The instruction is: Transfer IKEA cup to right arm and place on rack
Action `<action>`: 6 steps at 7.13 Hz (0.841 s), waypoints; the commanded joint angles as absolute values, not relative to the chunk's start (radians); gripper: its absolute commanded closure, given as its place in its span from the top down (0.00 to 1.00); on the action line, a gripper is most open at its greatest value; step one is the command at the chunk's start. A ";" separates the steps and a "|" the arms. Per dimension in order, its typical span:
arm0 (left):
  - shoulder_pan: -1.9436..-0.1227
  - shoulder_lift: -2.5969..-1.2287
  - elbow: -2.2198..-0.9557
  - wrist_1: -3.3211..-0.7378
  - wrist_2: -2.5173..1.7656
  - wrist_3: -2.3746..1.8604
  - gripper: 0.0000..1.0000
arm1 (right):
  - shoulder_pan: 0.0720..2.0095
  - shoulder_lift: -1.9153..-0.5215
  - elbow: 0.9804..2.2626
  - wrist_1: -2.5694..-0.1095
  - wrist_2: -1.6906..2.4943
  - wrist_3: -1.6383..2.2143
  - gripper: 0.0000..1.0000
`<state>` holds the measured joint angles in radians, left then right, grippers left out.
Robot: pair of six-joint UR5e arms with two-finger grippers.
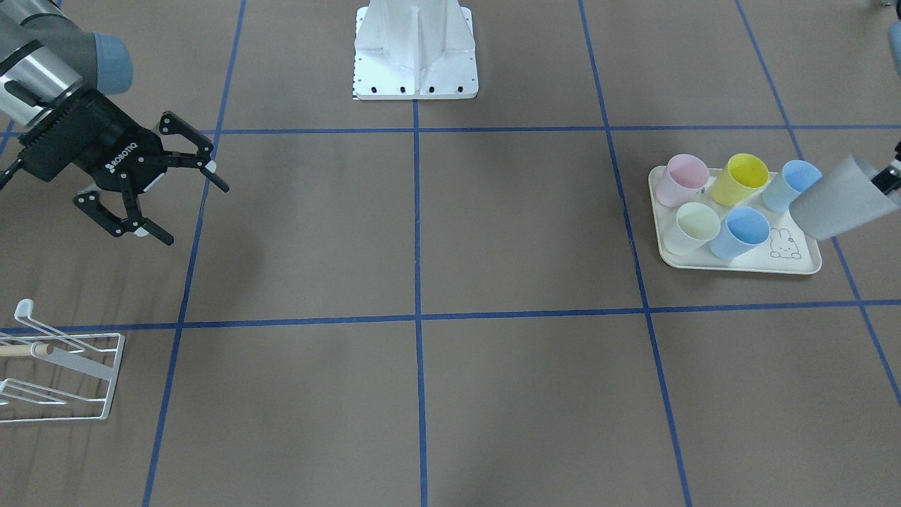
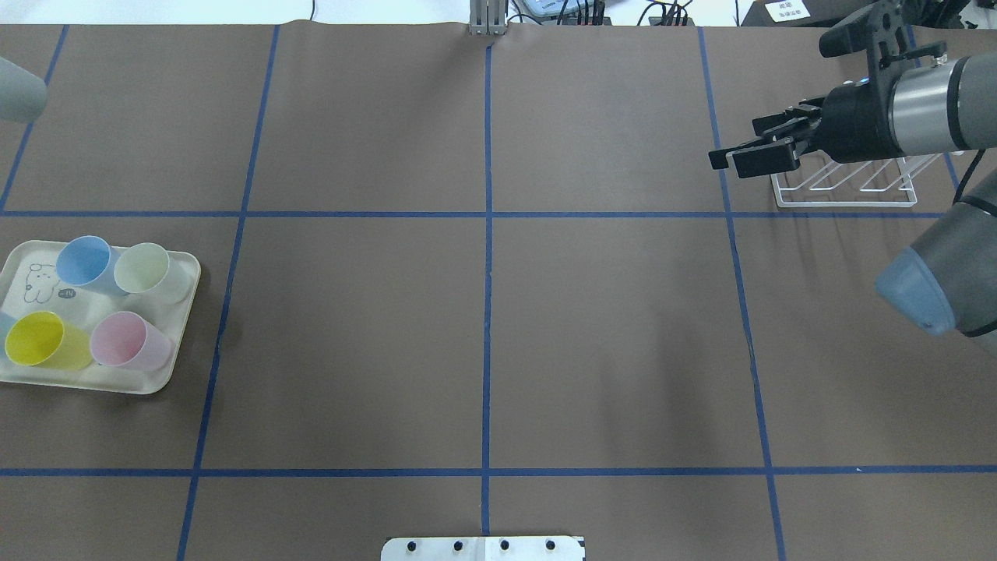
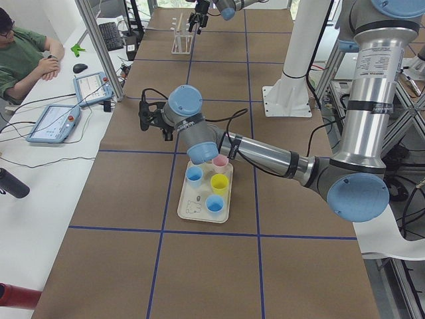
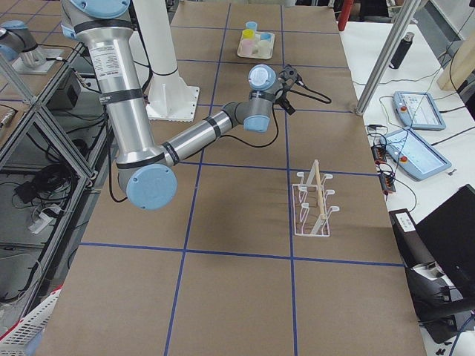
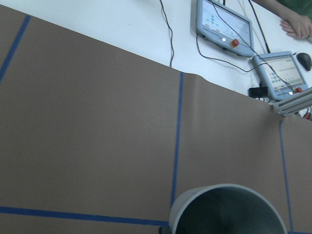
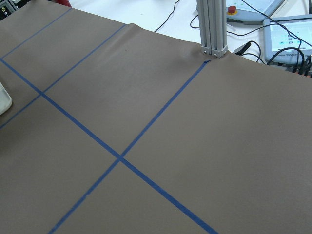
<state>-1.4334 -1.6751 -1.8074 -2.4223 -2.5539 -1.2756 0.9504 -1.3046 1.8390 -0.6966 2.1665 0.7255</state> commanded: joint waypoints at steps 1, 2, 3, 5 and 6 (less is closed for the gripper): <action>-1.344 -1.719 -1.909 -2.437 -2.560 -1.459 0.00 | 0.890 -1.196 1.836 -0.695 2.161 0.860 0.98; -1.312 -1.783 -1.913 -2.437 -2.560 -1.568 0.00 | 0.875 -1.152 1.847 -0.692 2.129 0.861 0.92; -1.287 -1.831 -1.920 -2.437 -2.560 -1.660 0.00 | 0.852 -1.102 1.842 -0.692 2.125 0.861 0.94; -1.200 -1.897 -1.956 -2.437 -2.560 -1.866 0.00 | 0.830 -1.045 1.850 -0.695 2.076 0.859 0.90; -1.175 -1.920 -1.960 -2.439 -2.559 -1.931 0.00 | 0.821 -1.042 1.850 -0.695 2.075 0.812 0.85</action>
<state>-1.2126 -1.8876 -1.9495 -2.4379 -2.5599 -1.8349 0.8349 -1.0548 1.8482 -0.6942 2.0883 0.8468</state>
